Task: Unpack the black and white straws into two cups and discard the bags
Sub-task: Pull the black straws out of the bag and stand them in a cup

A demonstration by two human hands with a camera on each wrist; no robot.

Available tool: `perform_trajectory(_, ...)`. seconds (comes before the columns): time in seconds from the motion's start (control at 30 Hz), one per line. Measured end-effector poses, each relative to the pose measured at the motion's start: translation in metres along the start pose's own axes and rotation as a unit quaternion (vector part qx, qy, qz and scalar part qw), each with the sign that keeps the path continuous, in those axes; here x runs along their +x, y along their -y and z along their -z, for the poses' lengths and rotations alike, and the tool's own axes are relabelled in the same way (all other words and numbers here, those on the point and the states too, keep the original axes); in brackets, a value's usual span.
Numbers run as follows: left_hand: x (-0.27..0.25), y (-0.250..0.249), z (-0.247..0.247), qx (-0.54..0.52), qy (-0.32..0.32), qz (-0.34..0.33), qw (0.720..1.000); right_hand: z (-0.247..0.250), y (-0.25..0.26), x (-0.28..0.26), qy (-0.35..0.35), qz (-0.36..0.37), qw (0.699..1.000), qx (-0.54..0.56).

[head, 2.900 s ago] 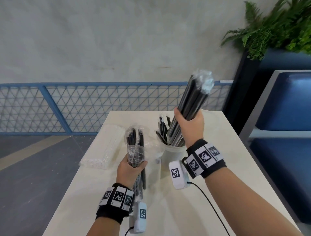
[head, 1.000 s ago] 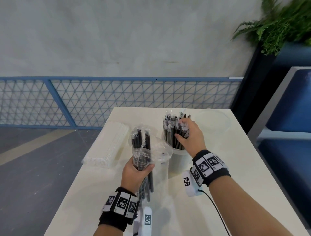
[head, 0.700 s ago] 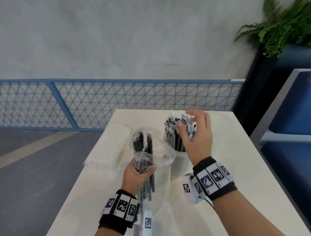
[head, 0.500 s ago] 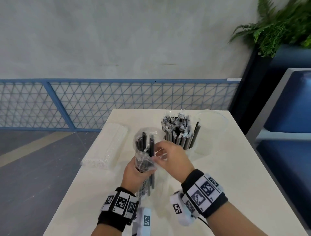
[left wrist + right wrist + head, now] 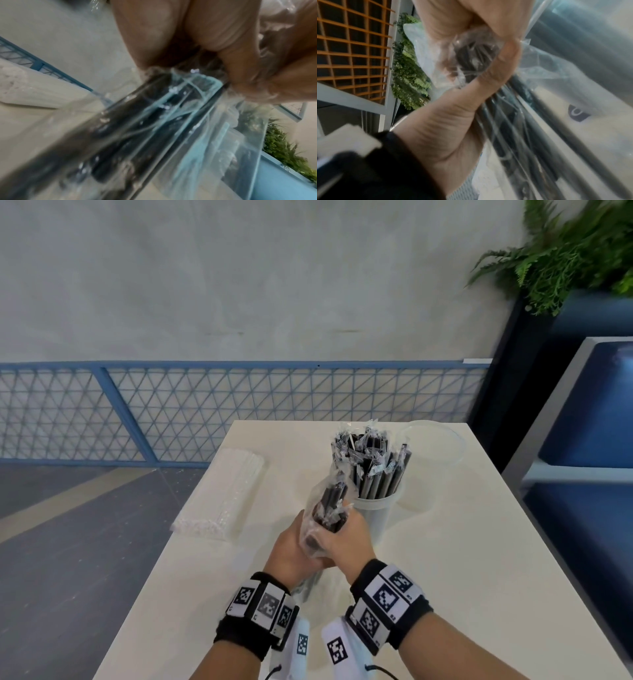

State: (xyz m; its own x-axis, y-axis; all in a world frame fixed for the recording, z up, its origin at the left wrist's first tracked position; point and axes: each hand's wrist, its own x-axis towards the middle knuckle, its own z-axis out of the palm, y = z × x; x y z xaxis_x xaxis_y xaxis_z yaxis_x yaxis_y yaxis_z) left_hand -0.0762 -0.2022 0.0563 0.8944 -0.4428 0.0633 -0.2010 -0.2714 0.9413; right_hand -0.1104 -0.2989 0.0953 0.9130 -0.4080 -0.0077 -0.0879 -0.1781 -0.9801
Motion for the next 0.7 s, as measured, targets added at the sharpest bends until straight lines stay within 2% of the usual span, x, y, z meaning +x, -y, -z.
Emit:
perform_trajectory(0.07,-0.004,-0.006,0.006,0.003,0.022,0.014,1.000,0.002,-0.001,0.004,-0.028,-0.004,0.999,0.035)
perform_trajectory(0.13,-0.003,-0.007,0.012,-0.009,0.027,0.005,1.000,0.003,-0.002,0.008,-0.025,-0.006,0.998,0.062)
perform_trajectory(0.3,-0.001,-0.010,0.009,-0.017,0.018,0.005,1.000,0.009,0.005,0.012,-0.044,-0.004,0.988,0.145)
perform_trajectory(0.53,-0.007,0.006,0.016,-0.004,0.007,0.033,0.999,0.037,0.030,0.023,-0.045,0.036,0.952,0.300)
perform_trajectory(0.6,-0.004,0.006,0.017,-0.011,0.006,0.031,0.999,0.040,0.032,0.024,-0.027,0.024,0.949,0.314)
perform_trajectory(0.7,-0.003,0.001,0.014,-0.035,0.010,0.028,0.999,0.036,0.028,0.018,0.044,-0.007,0.967,0.251)
